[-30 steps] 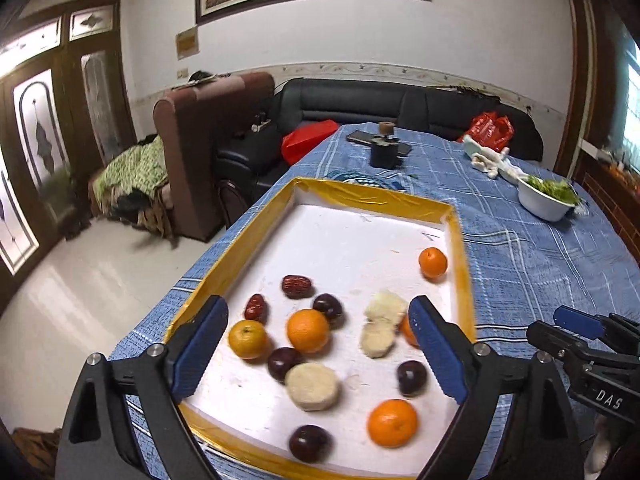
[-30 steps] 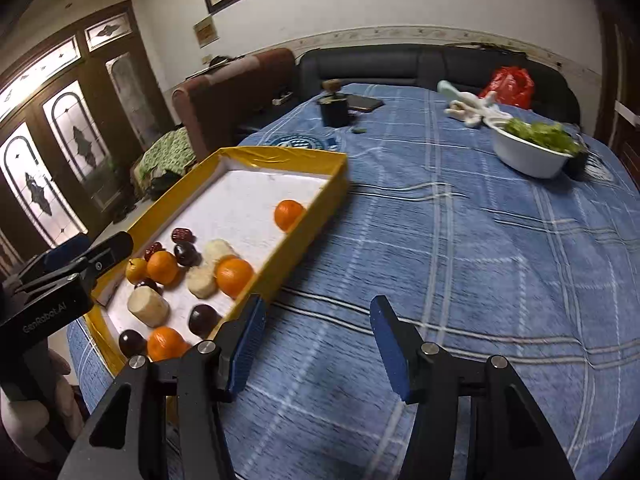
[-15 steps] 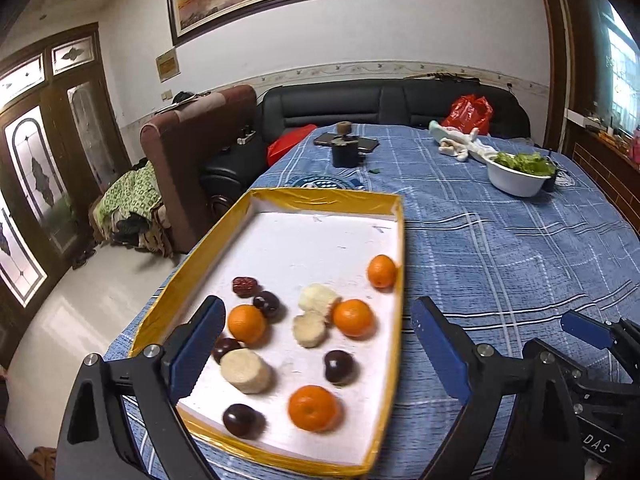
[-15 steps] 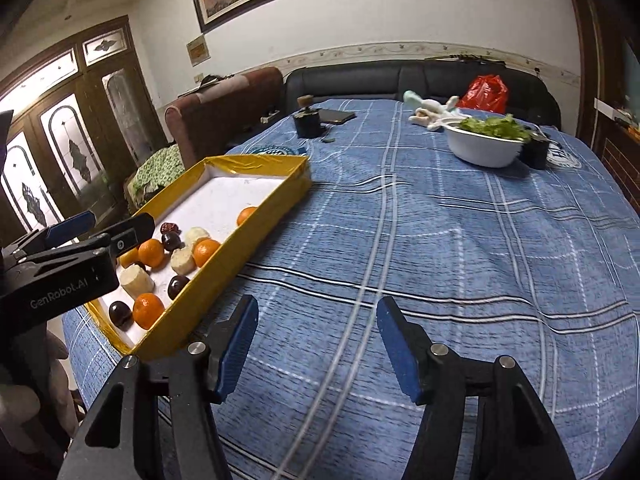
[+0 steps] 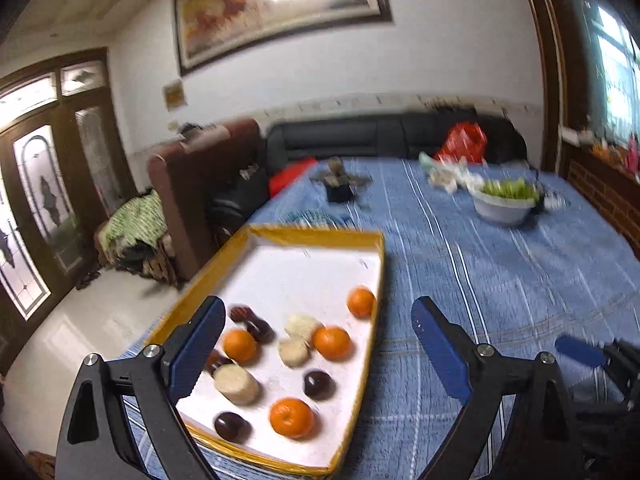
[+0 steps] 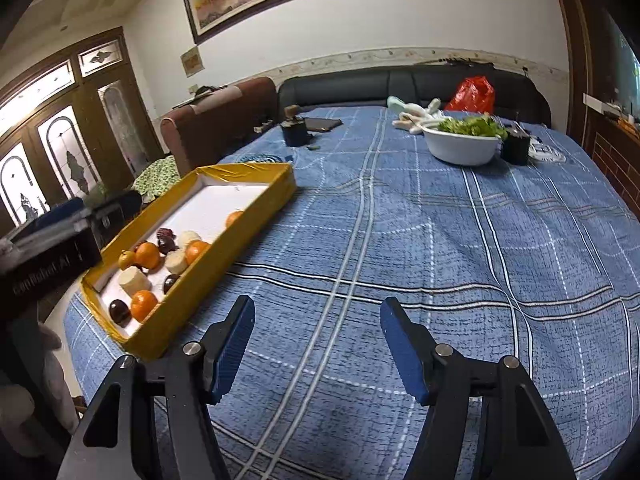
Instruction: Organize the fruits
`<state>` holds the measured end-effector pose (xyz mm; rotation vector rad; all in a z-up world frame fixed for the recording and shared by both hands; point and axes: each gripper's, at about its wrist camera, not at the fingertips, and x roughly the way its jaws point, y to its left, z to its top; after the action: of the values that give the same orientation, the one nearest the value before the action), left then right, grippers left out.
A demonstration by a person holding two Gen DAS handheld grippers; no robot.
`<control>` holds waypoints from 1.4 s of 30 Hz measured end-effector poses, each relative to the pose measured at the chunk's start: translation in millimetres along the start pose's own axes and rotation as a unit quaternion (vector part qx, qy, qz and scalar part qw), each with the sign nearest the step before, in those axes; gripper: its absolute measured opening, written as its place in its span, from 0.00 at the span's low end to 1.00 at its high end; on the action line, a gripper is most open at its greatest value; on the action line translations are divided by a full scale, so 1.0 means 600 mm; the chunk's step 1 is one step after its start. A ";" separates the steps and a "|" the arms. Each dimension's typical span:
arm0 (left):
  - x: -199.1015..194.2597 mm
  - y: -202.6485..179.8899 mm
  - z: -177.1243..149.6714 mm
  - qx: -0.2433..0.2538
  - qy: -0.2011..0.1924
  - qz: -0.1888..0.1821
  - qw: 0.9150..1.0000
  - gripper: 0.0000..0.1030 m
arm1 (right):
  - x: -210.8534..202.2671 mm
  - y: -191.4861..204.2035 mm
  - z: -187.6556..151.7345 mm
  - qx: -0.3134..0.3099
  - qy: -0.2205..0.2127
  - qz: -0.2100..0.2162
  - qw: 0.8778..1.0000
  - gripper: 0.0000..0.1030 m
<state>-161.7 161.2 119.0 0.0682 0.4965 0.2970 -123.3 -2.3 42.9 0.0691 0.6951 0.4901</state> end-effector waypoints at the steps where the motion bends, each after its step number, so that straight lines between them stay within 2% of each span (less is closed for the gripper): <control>1: -0.016 0.007 0.004 -0.009 -0.022 0.012 1.000 0.98 | -0.004 0.007 0.000 -0.006 -0.003 0.002 1.000 0.68; 4: -0.063 0.022 0.010 -0.029 -0.084 0.053 0.995 1.00 | -0.009 0.028 -0.001 -0.023 -0.009 0.010 1.000 0.70; 7: -0.078 0.033 0.005 -0.040 -0.102 0.070 0.991 1.00 | -0.005 0.046 -0.003 -0.034 -0.006 0.018 0.999 0.70; 13: -0.051 0.041 0.000 -0.047 -0.052 0.055 0.996 1.00 | 0.006 0.072 -0.009 -0.049 0.007 0.026 0.998 0.71; 18: -0.038 0.043 -0.010 -0.048 -0.028 0.039 0.998 1.00 | 0.011 0.082 -0.013 -0.050 0.014 0.026 0.998 0.74; 42: 0.032 0.084 -0.047 -0.083 0.053 0.001 0.995 1.00 | 0.066 0.114 -0.024 -0.055 0.060 0.014 0.997 0.75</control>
<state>-172.5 214.9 92.2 -0.1101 0.5754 0.3446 -134.5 75.1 23.1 -0.0536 0.7842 0.5621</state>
